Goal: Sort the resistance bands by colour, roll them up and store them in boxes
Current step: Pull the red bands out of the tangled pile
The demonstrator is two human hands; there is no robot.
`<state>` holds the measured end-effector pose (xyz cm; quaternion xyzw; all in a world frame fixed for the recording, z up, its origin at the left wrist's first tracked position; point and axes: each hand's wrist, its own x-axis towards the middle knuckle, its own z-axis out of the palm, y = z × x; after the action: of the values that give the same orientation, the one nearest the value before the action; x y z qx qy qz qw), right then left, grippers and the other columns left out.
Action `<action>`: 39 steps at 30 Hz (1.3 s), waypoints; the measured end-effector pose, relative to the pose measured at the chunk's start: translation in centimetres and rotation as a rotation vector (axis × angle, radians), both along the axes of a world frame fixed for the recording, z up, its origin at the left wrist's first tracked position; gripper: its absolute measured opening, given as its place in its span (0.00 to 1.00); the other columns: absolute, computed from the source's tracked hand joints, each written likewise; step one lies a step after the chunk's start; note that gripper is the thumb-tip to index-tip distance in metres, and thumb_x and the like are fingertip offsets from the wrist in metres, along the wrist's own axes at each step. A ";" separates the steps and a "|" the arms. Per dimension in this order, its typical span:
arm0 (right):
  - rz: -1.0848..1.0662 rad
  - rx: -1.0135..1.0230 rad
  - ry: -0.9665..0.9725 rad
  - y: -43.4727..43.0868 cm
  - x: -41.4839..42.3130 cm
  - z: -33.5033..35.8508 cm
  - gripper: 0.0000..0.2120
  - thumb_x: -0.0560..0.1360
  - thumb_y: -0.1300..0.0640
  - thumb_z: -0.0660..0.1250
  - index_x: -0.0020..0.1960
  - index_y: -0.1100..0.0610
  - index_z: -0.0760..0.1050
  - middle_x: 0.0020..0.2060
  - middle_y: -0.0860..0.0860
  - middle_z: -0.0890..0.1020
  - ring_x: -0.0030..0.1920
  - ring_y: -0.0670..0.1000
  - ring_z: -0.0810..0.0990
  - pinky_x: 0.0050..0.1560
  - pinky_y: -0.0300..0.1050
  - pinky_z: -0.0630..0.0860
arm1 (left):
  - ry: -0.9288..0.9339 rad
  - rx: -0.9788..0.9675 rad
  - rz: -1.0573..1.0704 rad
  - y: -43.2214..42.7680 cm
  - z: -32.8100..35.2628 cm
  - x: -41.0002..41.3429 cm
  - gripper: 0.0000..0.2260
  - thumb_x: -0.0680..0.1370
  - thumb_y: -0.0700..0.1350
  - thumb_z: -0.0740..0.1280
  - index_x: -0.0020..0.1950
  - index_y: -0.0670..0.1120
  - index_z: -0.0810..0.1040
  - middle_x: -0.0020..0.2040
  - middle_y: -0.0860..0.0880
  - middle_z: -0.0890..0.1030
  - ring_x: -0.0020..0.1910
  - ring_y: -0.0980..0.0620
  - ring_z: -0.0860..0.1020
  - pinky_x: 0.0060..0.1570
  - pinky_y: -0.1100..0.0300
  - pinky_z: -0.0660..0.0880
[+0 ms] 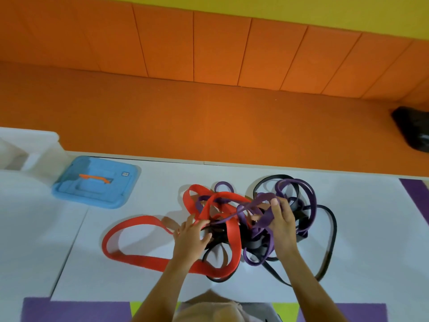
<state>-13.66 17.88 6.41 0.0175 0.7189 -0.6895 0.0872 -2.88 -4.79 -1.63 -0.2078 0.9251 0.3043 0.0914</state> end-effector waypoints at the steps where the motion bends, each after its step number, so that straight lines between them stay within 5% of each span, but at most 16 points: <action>1: -0.002 -0.003 -0.010 0.1 -0.1 -0.1 0.13 0.85 0.45 0.63 0.59 0.53 0.78 0.52 0.62 0.84 0.52 0.68 0.84 0.61 0.72 0.79 | -0.043 0.001 -0.005 0.0 0.0 0.2 0.18 0.84 0.57 0.66 0.74 0.62 0.72 0.75 0.52 0.71 0.76 0.46 0.70 0.73 0.39 0.66; 3: 0.019 -0.022 -0.030 0.0 0.0 0.2 0.13 0.86 0.45 0.62 0.58 0.55 0.76 0.54 0.63 0.85 0.42 0.63 0.84 0.59 0.77 0.76 | -0.096 -0.041 -0.019 0.0 0.1 0.4 0.21 0.84 0.57 0.65 0.77 0.63 0.67 0.72 0.52 0.73 0.74 0.46 0.73 0.72 0.38 0.69; 5: 0.070 -0.077 -0.068 -0.7 0.4 1.0 0.17 0.85 0.44 0.62 0.59 0.59 0.73 0.53 0.63 0.86 0.29 0.52 0.80 0.49 0.72 0.80 | -0.108 -0.065 -0.020 0.0 0.4 0.3 0.24 0.85 0.56 0.64 0.80 0.64 0.63 0.74 0.52 0.72 0.73 0.46 0.73 0.71 0.37 0.70; 8: 0.183 -0.100 -0.147 -1.6 0.7 2.1 0.18 0.81 0.40 0.66 0.58 0.55 0.76 0.52 0.58 0.87 0.36 0.56 0.83 0.42 0.45 0.72 | -0.093 -0.095 0.031 0.2 0.9 0.0 0.31 0.85 0.53 0.64 0.84 0.65 0.54 0.73 0.51 0.71 0.72 0.47 0.74 0.69 0.38 0.71; 11: 0.180 -0.172 -0.221 -1.9 0.5 2.2 0.07 0.84 0.46 0.65 0.55 0.47 0.80 0.54 0.53 0.87 0.49 0.54 0.87 0.46 0.44 0.76 | -0.027 -0.130 0.084 -0.1 1.2 -0.1 0.31 0.85 0.47 0.66 0.84 0.64 0.57 0.63 0.53 0.80 0.64 0.50 0.79 0.65 0.45 0.74; 15: 0.061 -0.209 -0.186 -1.1 0.1 2.0 0.06 0.83 0.48 0.67 0.49 0.49 0.78 0.46 0.51 0.87 0.31 0.47 0.79 0.32 0.35 0.73 | 0.178 -0.083 0.155 -0.7 1.6 0.2 0.29 0.83 0.39 0.68 0.82 0.59 0.67 0.53 0.51 0.86 0.53 0.49 0.83 0.57 0.51 0.80; 20: -0.029 0.152 -0.039 1.1 -0.1 -1.1 0.09 0.86 0.52 0.62 0.62 0.44 0.79 0.46 0.53 0.89 0.32 0.47 0.80 0.33 0.42 0.75 | 0.460 0.014 0.348 -1.8 2.9 -0.3 0.27 0.81 0.33 0.70 0.79 0.49 0.73 0.46 0.48 0.84 0.42 0.50 0.78 0.46 0.56 0.80; 23: -0.037 0.491 -0.016 2.2 0.2 -3.5 0.09 0.84 0.53 0.65 0.55 0.41 0.82 0.52 0.49 0.85 0.48 0.52 0.83 0.48 0.46 0.76 | 0.557 0.029 0.468 -2.6 4.2 -1.0 0.20 0.80 0.30 0.70 0.71 0.43 0.80 0.54 0.49 0.85 0.49 0.48 0.80 0.52 0.57 0.77; 27: 0.240 0.726 -0.014 1.8 0.8 -6.1 0.07 0.82 0.55 0.69 0.50 0.45 0.83 0.59 0.49 0.76 0.63 0.54 0.78 0.64 0.45 0.70 | 0.674 0.080 0.604 -4.5 6.1 -2.0 0.11 0.80 0.30 0.69 0.60 0.41 0.84 0.56 0.44 0.85 0.56 0.44 0.82 0.61 0.48 0.80; 30: 0.349 0.677 0.067 0.8 0.8 -6.8 0.11 0.83 0.52 0.68 0.63 0.53 0.83 0.63 0.52 0.80 0.68 0.54 0.72 0.68 0.53 0.74 | 0.621 0.160 0.715 -5.6 6.8 -2.5 0.14 0.83 0.36 0.68 0.69 0.43 0.80 0.65 0.45 0.82 0.62 0.51 0.79 0.64 0.53 0.76; 33: 0.247 0.600 -0.065 -0.4 -0.3 -5.6 0.18 0.80 0.40 0.64 0.64 0.50 0.75 0.62 0.55 0.78 0.57 0.59 0.82 0.58 0.60 0.81 | 0.499 0.284 0.823 -6.1 7.0 -2.8 0.16 0.85 0.39 0.66 0.73 0.45 0.75 0.61 0.45 0.83 0.52 0.55 0.80 0.63 0.49 0.78; 35: 0.256 0.732 -0.100 -0.6 -1.7 -5.8 0.19 0.82 0.47 0.66 0.71 0.50 0.71 0.66 0.56 0.75 0.55 0.59 0.83 0.52 0.55 0.80 | 0.427 0.400 0.897 -6.6 6.8 -2.7 0.15 0.85 0.41 0.65 0.73 0.47 0.73 0.58 0.44 0.83 0.45 0.56 0.78 0.54 0.56 0.77; 39: 0.421 0.931 -0.153 -1.3 -3.0 -6.7 0.27 0.83 0.53 0.65 0.80 0.49 0.63 0.69 0.56 0.74 0.59 0.62 0.82 0.57 0.55 0.79 | 0.300 0.599 0.913 -7.2 5.9 -2.5 0.15 0.84 0.40 0.67 0.70 0.49 0.75 0.62 0.42 0.82 0.59 0.43 0.78 0.59 0.49 0.73</action>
<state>-16.61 16.58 -0.28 -0.0401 0.9291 -0.2606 0.2592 -5.33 -12.02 4.23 -0.5063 0.6175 0.5884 -0.1270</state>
